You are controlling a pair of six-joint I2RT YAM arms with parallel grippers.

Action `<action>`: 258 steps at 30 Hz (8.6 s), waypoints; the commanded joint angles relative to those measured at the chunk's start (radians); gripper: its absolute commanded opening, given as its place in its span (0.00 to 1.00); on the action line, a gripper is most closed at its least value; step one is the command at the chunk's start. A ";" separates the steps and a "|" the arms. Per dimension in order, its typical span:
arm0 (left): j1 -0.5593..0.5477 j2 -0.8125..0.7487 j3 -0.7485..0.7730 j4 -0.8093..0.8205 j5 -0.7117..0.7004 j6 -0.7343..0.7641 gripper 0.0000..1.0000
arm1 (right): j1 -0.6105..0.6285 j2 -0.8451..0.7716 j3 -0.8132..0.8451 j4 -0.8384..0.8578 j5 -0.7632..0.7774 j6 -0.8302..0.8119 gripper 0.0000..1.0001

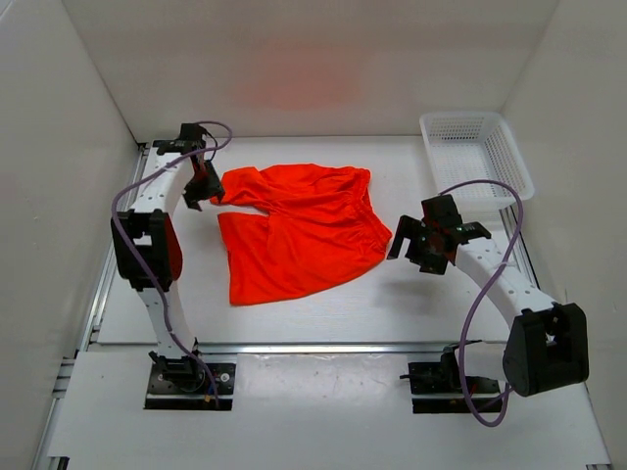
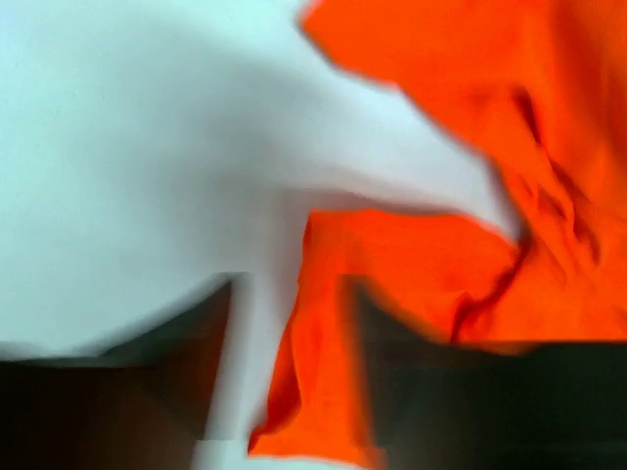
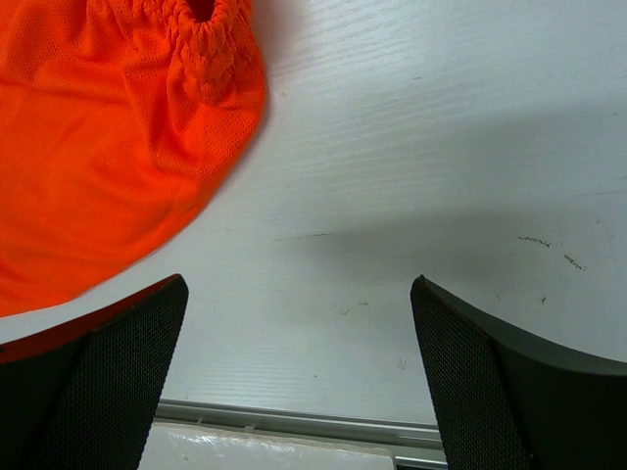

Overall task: Fold and stack the shorts
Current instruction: Flatten the shorts out

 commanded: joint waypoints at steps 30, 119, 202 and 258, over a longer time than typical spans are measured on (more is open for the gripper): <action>-0.174 -0.507 -0.959 0.241 0.198 -0.473 0.77 | -0.021 0.478 0.249 0.178 -0.142 -0.080 0.96; 0.185 -0.631 0.412 -0.076 0.337 -0.206 0.10 | -0.029 -0.114 0.823 -0.262 -0.247 -0.208 0.01; -0.442 -0.326 -0.703 0.139 0.116 -0.287 0.16 | -0.014 -0.040 -0.017 -0.009 -0.070 -0.099 0.97; 0.085 -0.071 -0.065 -0.109 0.075 0.014 0.85 | 0.038 0.076 -0.050 0.167 -0.038 0.225 0.77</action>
